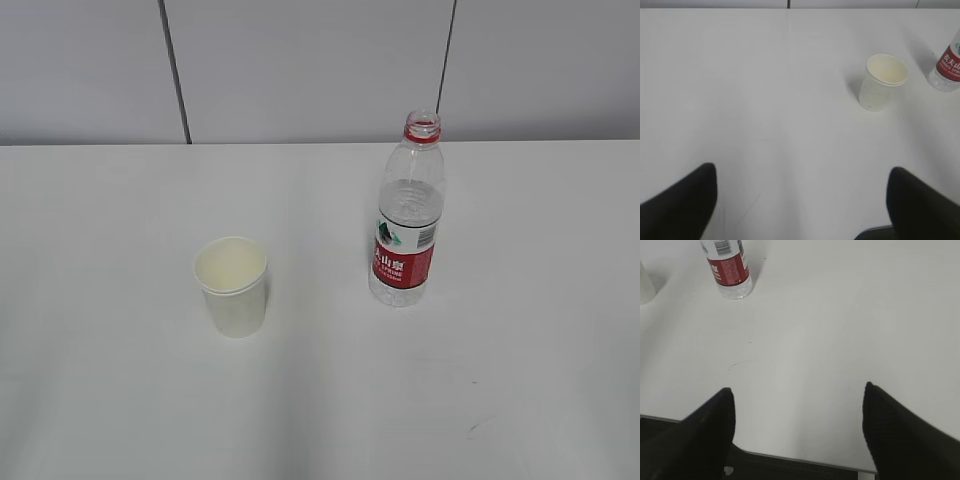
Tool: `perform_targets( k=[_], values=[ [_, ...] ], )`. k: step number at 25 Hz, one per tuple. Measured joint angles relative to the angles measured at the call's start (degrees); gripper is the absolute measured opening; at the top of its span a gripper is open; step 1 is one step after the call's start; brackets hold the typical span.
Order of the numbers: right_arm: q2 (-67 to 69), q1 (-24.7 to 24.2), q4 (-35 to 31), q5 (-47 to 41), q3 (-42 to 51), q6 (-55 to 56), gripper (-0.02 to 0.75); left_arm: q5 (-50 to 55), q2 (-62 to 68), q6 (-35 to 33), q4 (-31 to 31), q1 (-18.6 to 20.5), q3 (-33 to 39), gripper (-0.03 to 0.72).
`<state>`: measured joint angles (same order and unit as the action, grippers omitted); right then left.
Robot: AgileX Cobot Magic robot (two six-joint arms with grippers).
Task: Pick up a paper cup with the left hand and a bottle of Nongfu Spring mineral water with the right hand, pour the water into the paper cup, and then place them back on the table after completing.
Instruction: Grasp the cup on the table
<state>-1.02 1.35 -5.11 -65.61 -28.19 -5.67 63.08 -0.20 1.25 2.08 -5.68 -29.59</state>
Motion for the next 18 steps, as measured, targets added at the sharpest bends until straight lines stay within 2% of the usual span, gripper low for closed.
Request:
perform_targets(
  k=[2, 5, 8, 10, 13, 18],
  values=[
    [0.0, 0.0, 0.0, 0.0, 0.0, 0.0, 0.587, 0.0, 0.0, 0.0, 0.0, 0.0, 0.0, 0.643],
    [0.0, 0.0, -0.1, 0.0, 0.0, 0.0, 0.587, -2.8, 0.0, 0.0, 0.1, 0.0, -1.2, 0.606],
    [0.0, 0.0, -0.2, 0.9, -0.5, 0.0, 0.587, -14.2, 0.0, -0.9, 0.2, 0.0, -2.1, 0.566],
    [0.0, 0.0, -0.2, 2.6, -0.8, 0.0, 0.587, -21.1, 0.3, -3.8, 0.2, 0.0, -2.1, 0.557],
    [0.0, 0.0, -0.3, 9.0, -0.6, 0.0, 0.587, -28.1, 2.5, -7.0, 0.2, 0.0, -1.1, 0.554],
    [0.7, 0.0, -0.5, 22.9, 4.6, -1.0, 0.587, -39.5, 7.5, -7.8, 0.2, 0.0, 4.9, 0.553]
  ],
)
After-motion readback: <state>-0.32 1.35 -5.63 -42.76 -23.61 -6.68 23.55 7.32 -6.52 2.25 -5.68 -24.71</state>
